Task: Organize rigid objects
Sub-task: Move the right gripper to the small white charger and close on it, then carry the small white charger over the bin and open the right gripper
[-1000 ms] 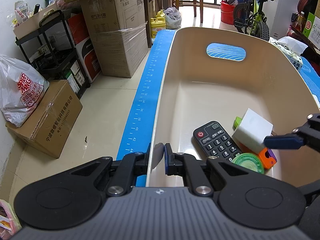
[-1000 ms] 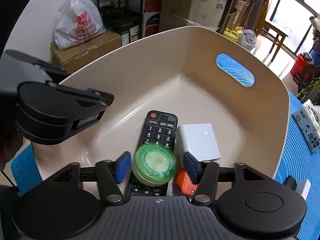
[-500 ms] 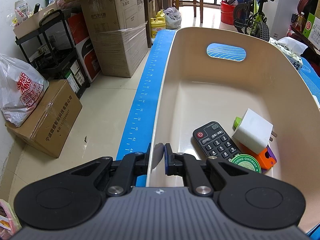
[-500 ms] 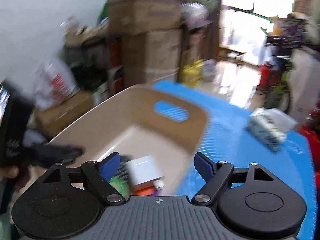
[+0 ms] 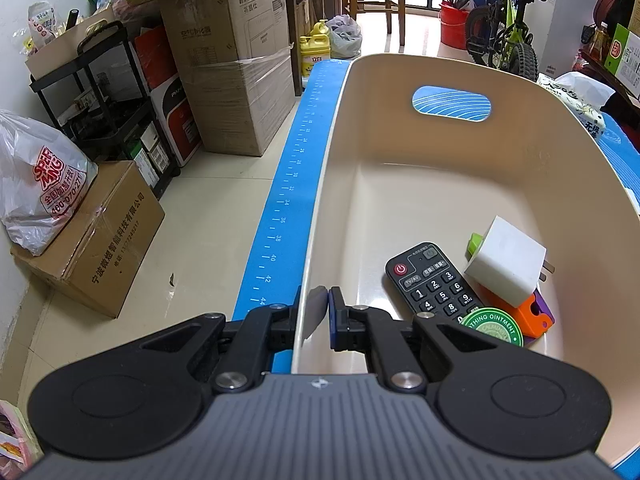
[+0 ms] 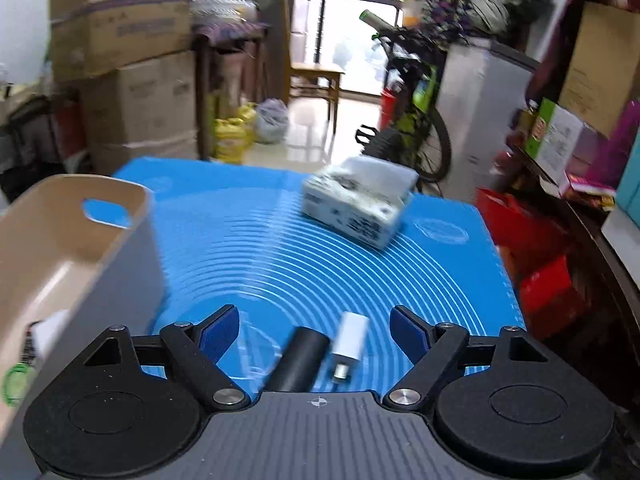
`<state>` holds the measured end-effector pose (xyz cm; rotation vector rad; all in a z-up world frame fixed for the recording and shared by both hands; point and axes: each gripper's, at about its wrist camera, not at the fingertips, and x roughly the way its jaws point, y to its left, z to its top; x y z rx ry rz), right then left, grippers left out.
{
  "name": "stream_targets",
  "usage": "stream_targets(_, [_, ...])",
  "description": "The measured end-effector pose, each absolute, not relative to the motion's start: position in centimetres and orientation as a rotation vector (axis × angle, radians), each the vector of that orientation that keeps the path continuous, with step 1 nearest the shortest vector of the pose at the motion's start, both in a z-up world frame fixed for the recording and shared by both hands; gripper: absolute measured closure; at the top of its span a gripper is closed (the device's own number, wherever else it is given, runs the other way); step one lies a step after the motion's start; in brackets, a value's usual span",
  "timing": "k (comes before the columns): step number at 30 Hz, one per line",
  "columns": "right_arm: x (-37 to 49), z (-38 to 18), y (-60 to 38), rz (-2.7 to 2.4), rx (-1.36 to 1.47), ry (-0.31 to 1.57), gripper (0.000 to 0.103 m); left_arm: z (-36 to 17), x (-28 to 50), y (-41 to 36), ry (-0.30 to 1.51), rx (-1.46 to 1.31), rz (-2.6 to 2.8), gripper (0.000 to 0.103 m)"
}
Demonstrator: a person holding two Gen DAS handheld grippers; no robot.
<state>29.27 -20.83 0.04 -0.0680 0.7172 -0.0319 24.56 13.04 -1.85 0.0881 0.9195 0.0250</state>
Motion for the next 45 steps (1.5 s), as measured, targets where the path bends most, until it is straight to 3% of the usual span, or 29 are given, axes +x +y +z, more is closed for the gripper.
stream_targets(18, [33.6,-6.5,-24.1,-0.112,0.018,0.791,0.042,-1.8,24.6,13.0,0.919,0.091,0.025,0.092])
stream_targets(26, [34.6,-7.8,-24.3,-0.108,0.057,0.827,0.062,-1.8,24.6,13.0,0.919,0.09,0.025,0.092])
stream_targets(28, [34.7,-7.8,-24.0,-0.104,0.056,0.826,0.071,-1.8,24.6,13.0,0.919,0.09,0.025,0.092])
stream_targets(35, [33.2,-6.5,-23.5,-0.106,0.057,0.792,0.072,-1.8,24.6,13.0,0.919,0.09,0.025,0.092])
stream_targets(45, [29.1,0.6,-19.7,0.019,-0.007,0.616,0.072,-1.8,24.6,13.0,0.919,0.09,0.025,0.092])
